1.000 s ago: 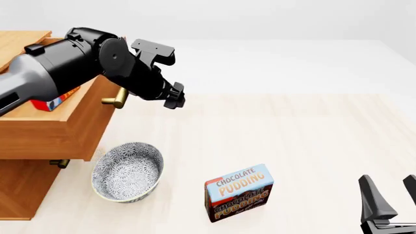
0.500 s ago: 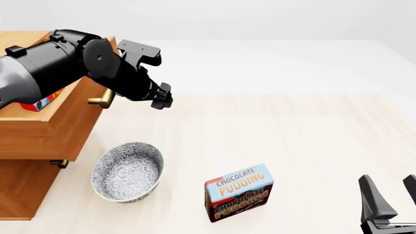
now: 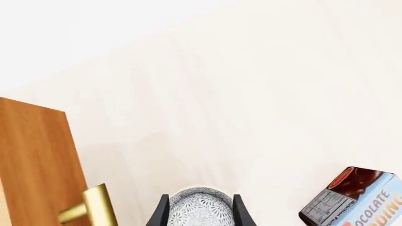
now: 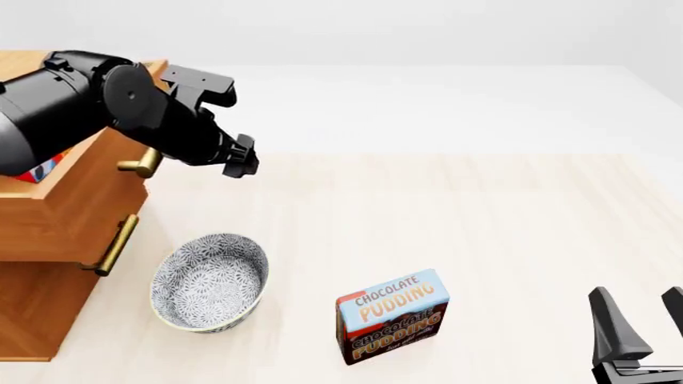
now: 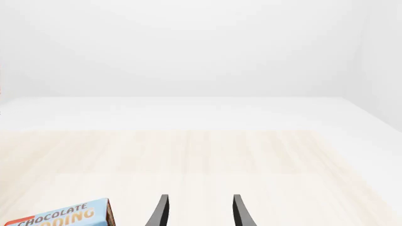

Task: Put the butter at the back in the top drawer of the cabinet and close it.

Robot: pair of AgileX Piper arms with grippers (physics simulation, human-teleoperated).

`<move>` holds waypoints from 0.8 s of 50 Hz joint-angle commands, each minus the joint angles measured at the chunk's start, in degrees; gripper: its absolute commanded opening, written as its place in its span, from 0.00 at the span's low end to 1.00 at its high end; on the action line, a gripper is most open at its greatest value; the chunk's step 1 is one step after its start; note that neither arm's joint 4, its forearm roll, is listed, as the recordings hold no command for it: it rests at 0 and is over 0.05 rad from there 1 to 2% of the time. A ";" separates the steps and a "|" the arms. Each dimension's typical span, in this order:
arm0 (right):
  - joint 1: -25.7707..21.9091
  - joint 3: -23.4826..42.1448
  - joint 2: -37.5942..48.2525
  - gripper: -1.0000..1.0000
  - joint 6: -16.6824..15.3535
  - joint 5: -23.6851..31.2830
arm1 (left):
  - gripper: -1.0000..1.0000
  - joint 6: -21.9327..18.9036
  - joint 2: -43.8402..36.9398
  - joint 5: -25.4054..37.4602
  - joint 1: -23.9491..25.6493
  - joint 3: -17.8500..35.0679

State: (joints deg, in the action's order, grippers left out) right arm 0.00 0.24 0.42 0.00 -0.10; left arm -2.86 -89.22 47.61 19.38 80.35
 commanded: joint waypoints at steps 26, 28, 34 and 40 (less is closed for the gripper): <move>0.00 0.00 0.00 1.00 0.00 0.00 | 1.00 -0.11 4.24 -0.86 -7.79 -4.96; 0.00 0.00 0.00 1.00 0.00 0.00 | 1.00 -0.11 4.33 -0.98 -8.23 -5.23; 0.00 0.00 0.00 1.00 0.00 0.00 | 1.00 -0.18 4.41 -0.96 -9.70 -5.33; 0.00 0.00 0.00 1.00 0.00 0.00 | 1.00 -0.23 3.68 -1.57 -10.76 -5.37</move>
State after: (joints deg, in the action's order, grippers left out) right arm 0.00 0.24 0.42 0.00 -0.10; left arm -3.22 -85.12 46.58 10.71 75.61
